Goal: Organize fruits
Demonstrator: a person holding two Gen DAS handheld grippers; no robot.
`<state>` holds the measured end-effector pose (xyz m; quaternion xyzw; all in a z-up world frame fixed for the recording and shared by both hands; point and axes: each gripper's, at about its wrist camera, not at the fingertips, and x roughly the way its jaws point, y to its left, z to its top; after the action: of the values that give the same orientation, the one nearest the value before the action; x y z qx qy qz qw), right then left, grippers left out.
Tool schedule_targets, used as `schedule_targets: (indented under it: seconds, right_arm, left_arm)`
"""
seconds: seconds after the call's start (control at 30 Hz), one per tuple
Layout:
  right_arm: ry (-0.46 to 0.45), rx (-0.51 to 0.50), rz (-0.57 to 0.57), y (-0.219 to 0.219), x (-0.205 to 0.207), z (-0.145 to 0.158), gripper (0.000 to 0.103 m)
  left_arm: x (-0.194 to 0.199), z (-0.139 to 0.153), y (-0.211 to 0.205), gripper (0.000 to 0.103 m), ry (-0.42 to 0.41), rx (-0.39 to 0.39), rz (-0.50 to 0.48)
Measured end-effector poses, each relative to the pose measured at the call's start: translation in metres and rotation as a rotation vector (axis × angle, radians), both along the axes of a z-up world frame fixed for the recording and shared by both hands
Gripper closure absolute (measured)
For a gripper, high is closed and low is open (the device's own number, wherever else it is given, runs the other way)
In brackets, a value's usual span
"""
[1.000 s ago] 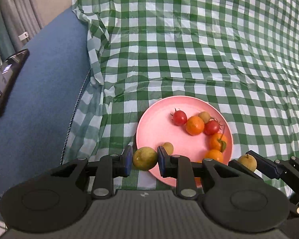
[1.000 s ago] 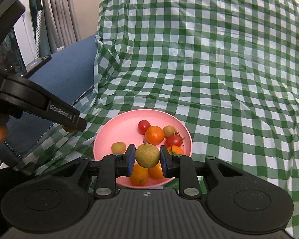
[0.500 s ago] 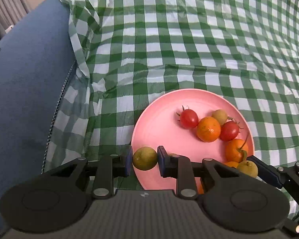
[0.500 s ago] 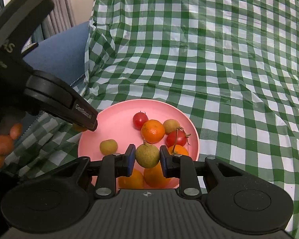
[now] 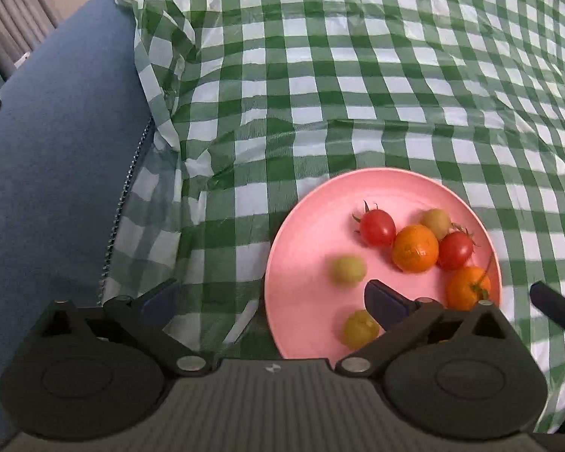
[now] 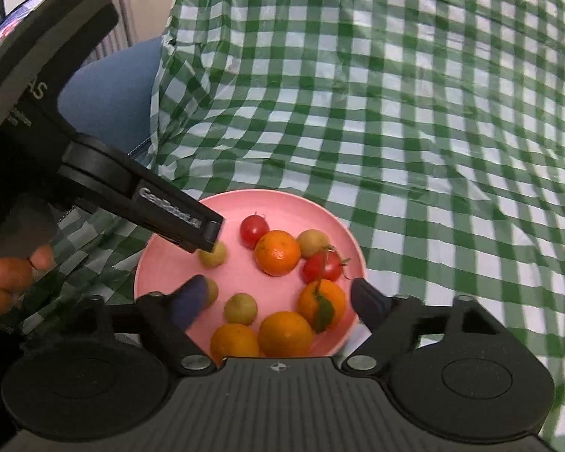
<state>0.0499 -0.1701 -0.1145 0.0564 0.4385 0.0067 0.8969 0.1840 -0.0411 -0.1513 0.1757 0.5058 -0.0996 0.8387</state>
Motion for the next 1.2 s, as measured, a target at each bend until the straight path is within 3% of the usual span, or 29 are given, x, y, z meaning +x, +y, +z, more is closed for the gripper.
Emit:
schedule_targets:
  seconds: [0.2,0.4,0.53,0.73,0.9,1.2]
  right_arm:
    - [0.001,0.059,-0.074,-0.01,-0.035,0.035,0.015]
    - [-0.029,0.117,-0.198,-0.037,-0.08,0.08,0.014]
    - [-0.069,0.132,-0.262,-0.053,-0.107,0.11,0.014]
    - [-0.13,0.115,-0.289,-0.055,-0.134,0.143,0.014]
    - [-0.15,0.098,-0.273,-0.048,-0.144,0.156,0.013]
    - [-0.195,0.084,-0.242,-0.034,-0.156,0.175,0.013]
  left_arm:
    - [-0.034,0.055,0.004,0.0,0.025,0.084,-0.027]
    - [-0.097,0.174,0.019,0.0,-0.047,0.01,-0.065]
    - [-0.147,0.267,0.042,0.0,-0.098,-0.096,-0.06]
    - [-0.216,0.358,0.06,0.0,-0.199,-0.132,-0.099]
    - [-0.263,0.397,0.07,0.0,-0.327,-0.197,-0.15]
    - [-0.273,0.412,0.086,0.0,-0.318,-0.263,-0.097]
